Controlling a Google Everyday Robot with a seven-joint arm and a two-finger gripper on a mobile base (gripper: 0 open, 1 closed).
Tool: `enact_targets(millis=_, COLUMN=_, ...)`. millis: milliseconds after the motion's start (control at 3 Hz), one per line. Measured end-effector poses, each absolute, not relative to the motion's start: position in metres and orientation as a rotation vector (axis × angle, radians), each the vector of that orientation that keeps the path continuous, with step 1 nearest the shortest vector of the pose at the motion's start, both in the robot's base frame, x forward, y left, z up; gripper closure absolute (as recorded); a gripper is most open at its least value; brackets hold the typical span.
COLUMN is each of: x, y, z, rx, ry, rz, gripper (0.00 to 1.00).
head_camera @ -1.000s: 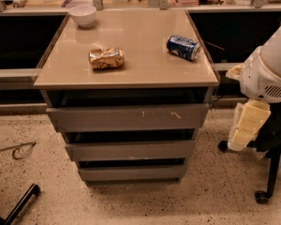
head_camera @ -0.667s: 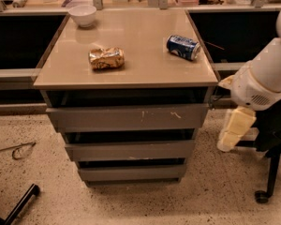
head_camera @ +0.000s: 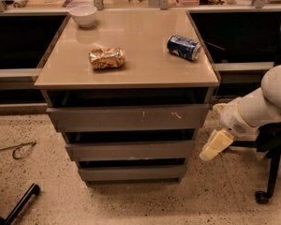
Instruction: Open middle drawer
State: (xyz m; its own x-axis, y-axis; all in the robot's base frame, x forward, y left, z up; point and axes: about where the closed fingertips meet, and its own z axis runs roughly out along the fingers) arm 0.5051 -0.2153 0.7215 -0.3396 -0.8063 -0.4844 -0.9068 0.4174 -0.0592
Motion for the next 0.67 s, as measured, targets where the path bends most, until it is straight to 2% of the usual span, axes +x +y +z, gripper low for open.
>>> enact_targets(millis=667, x=0.5260, y=-0.2161, z=0.7238, rx=-1.403, ry=2.199, rz=0.247, gripper=0.00)
